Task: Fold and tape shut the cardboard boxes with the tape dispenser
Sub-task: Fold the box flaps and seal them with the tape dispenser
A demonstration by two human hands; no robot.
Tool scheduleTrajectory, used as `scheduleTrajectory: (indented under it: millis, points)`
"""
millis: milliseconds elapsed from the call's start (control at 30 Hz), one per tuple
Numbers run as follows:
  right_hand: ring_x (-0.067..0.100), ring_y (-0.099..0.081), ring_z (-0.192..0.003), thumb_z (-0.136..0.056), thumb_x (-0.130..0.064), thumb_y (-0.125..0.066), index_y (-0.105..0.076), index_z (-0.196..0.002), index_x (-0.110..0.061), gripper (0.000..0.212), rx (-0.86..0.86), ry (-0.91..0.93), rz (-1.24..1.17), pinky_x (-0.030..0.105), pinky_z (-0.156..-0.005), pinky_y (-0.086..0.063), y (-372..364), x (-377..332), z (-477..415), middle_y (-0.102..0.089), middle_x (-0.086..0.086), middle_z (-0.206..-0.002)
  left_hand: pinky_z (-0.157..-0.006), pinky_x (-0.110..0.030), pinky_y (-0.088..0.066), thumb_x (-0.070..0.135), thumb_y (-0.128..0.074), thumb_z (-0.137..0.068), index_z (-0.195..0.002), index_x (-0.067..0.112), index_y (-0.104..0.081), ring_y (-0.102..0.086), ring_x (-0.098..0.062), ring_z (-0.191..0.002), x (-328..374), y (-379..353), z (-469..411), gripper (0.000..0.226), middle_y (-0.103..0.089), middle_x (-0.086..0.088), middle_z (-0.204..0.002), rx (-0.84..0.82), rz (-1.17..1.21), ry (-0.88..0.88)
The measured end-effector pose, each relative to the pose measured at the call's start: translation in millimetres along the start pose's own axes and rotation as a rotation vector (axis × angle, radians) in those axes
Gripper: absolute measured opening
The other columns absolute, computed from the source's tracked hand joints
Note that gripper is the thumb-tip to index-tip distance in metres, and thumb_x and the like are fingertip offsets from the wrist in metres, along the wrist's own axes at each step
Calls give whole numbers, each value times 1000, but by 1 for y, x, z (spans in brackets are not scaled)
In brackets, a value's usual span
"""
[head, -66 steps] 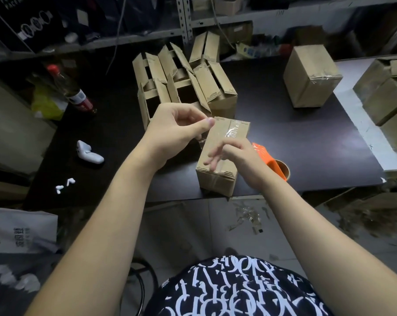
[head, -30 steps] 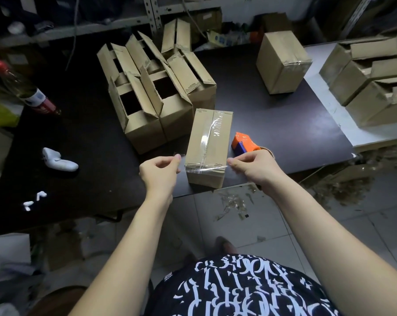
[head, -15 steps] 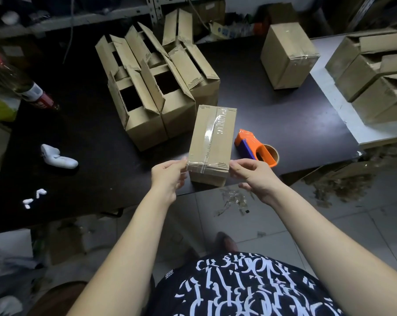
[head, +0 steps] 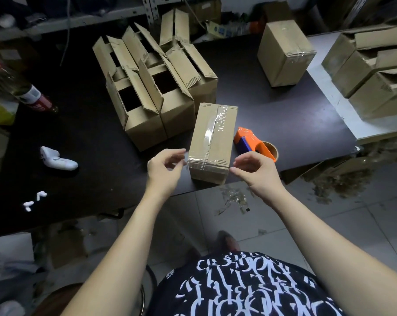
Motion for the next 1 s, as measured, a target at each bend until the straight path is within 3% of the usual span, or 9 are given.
scheduleTrajectory:
  millis: [100,233,333,533,633,800,900,1000]
  points:
    - [11,-74,-92,-83,-5,-84,-73,-103,-18,26,-53,121,46,22,-81,-61,-1,-9,5,-76,-6,-95,-81,-24,-58,-9,-74,-86,-110,10,-79,-71,-14,-91,6,3,0,31,-74,-2,-102,-76,-50,-225]
    - [12,-73,-94,-83,-4,-84,-75,-106,-16,28,-78,252,170,29,-80,-63,3,-11,5,-72,-5,-103,-82,-28,-59,-2,-79,-86,-112,10,-80,-68,-14,-98,4,4,0,29,-70,-1,-107,-134,-108,-347]
    - [14,-70,-95,-84,-8,-84,-79,-101,-14,19,-62,374,245,26,-76,-61,3,-8,6,-67,-4,-109,-81,-33,-59,1,-80,-86,-108,9,-81,-68,-14,-97,4,0,0,23,-68,-3,-110,-136,-135,-438]
    - [16,-65,-103,-88,-14,-82,-82,-94,-17,7,40,497,322,25,-69,-59,2,0,4,-64,-3,-115,-87,-25,-56,1,-80,-87,-105,9,-82,-67,-14,-103,8,-8,4,20,-68,-6,-121,-92,-163,-523]
    - [17,-66,-104,-88,-14,-82,-82,-91,-19,6,85,490,279,18,-69,-53,5,4,3,-67,-5,-115,-86,-24,-58,-1,-79,-87,-101,5,-81,-70,-15,-97,12,-14,8,16,-70,-8,-116,-65,-167,-562]
    - [19,-68,-98,-87,-19,-84,-82,-86,-21,3,98,390,193,22,-74,-50,10,15,-1,-70,-11,-116,-83,-39,-61,0,-76,-89,-85,-1,-78,-73,-21,-103,12,-24,8,4,-72,-12,-102,-80,-223,-608]
    - [19,-69,-100,-88,-23,-83,-82,-87,-23,1,90,390,223,29,-73,-56,12,16,-1,-70,-13,-118,-86,-42,-61,3,-72,-92,-92,-4,-77,-73,-24,-106,6,-29,13,9,-73,-15,-110,-45,-268,-659]
    - [19,-68,-100,-91,-33,-75,-82,-83,-24,14,99,380,208,30,-71,-57,13,11,-1,-70,-14,-116,-96,-40,-59,-1,-75,-89,-104,-4,-78,-72,-24,-109,0,-31,21,16,-73,-18,-118,7,-247,-674]
Point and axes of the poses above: each hand's wrist, its own z-axis away from the middle knuckle, its own y-axis out of the back of the hand, x = y × z, the point moved 2 cm from there along -z, towards the middle knuckle
